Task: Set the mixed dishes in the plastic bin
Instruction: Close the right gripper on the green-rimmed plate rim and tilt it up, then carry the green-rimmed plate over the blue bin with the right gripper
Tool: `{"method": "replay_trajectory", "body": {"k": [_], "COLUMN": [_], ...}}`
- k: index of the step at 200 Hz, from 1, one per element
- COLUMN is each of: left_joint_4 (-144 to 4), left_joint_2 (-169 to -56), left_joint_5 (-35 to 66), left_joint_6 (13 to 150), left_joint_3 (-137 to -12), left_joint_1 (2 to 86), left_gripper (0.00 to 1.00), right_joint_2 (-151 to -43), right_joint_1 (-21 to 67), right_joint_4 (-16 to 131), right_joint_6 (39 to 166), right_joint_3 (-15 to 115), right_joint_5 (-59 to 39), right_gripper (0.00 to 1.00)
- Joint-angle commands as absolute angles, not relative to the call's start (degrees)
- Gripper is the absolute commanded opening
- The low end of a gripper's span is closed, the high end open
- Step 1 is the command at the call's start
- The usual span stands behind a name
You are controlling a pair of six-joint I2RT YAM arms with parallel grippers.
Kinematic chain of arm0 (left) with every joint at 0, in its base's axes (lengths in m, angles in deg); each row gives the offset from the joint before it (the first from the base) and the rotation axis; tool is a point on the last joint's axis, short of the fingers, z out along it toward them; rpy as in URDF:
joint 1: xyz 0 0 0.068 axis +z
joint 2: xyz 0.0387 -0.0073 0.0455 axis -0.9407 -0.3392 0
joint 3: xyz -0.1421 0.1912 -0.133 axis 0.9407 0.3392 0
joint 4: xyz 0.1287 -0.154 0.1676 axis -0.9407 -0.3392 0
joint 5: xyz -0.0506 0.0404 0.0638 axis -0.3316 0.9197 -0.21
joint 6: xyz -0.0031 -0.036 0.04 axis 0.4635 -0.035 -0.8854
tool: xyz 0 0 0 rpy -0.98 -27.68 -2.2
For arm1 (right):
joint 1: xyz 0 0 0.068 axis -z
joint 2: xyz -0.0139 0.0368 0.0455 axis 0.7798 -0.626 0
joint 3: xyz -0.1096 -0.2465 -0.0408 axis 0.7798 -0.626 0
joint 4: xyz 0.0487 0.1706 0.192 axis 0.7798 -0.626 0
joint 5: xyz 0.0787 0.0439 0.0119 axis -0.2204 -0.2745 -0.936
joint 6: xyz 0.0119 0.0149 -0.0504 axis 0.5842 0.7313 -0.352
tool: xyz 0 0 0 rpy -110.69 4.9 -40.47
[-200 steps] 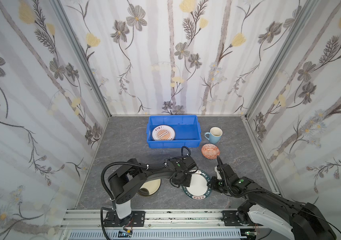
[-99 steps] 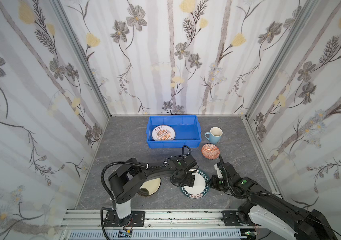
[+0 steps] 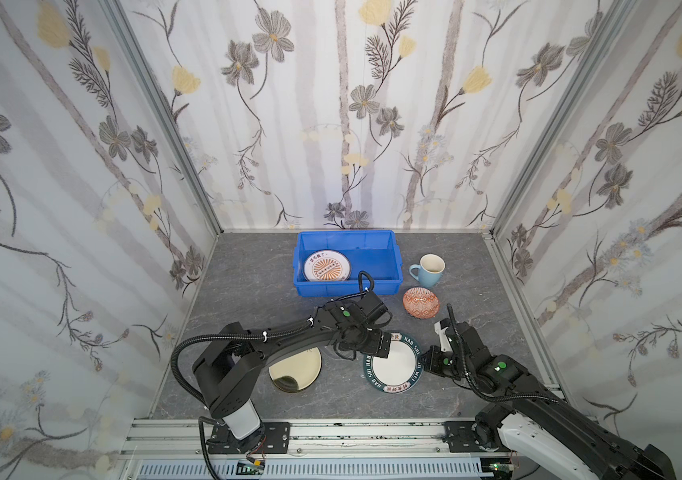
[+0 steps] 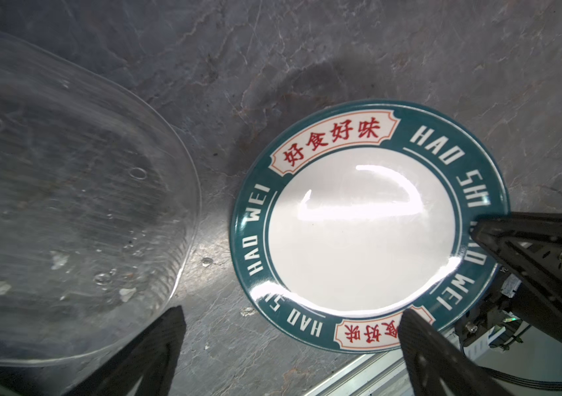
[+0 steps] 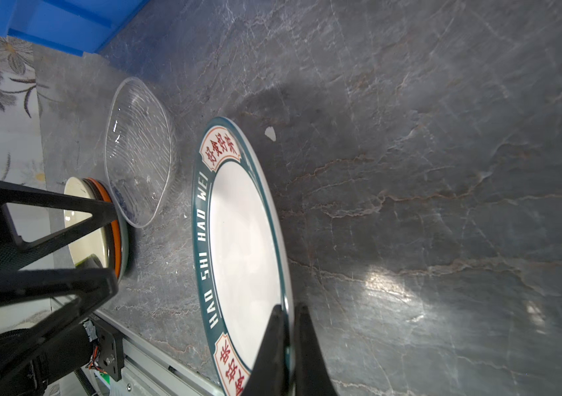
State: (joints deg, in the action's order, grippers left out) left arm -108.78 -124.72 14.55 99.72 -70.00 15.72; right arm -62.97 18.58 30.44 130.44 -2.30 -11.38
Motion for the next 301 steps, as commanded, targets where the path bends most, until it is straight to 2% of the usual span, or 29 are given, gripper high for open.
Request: {"method": "replay_trajectory", "body": {"k": [1, 75, 136, 205, 257, 301], "left_joint_4": [-111.4, -119.0, -126.7, -126.5, -126.6, -125.0], "left_joint_2": [-123.0, -116.3, -113.3, -122.1, -135.0, -138.9], "left_joint_5": [16.1, 19.1, 20.4, 15.9, 10.2, 6.6], "left_joint_6": [98.5, 95.4, 92.5, 86.5, 83.7, 81.2], "left_joint_3": [-70.2, -73.7, -81.0, -92.9, -102.8, -104.7], "left_joint_1": [17.6, 24.8, 37.6, 51.3, 57.1, 61.4], "left_gripper": [1.0, 1.0, 1.0, 1.0, 1.0, 1.0], "right_joint_2": [-63.7, -66.6, -77.0, -102.9, -125.6, -142.9], "right_joint_1": [19.6, 21.4, 22.4, 24.6, 25.1, 25.6], "right_joint_4": [30.0, 28.9, 31.3, 38.1, 38.1, 36.5], "right_joint_6": [128.1, 125.2, 121.5, 119.6, 119.6, 120.8], "right_joint_3": [0.7, 11.2, 26.7, 47.1, 68.7, 85.4], "right_joint_5": [-10.8, -15.1, -17.3, -22.7, -26.5, -27.4], "right_gripper": [0.01, 0.01, 0.01, 0.0, 0.0, 0.0]}}
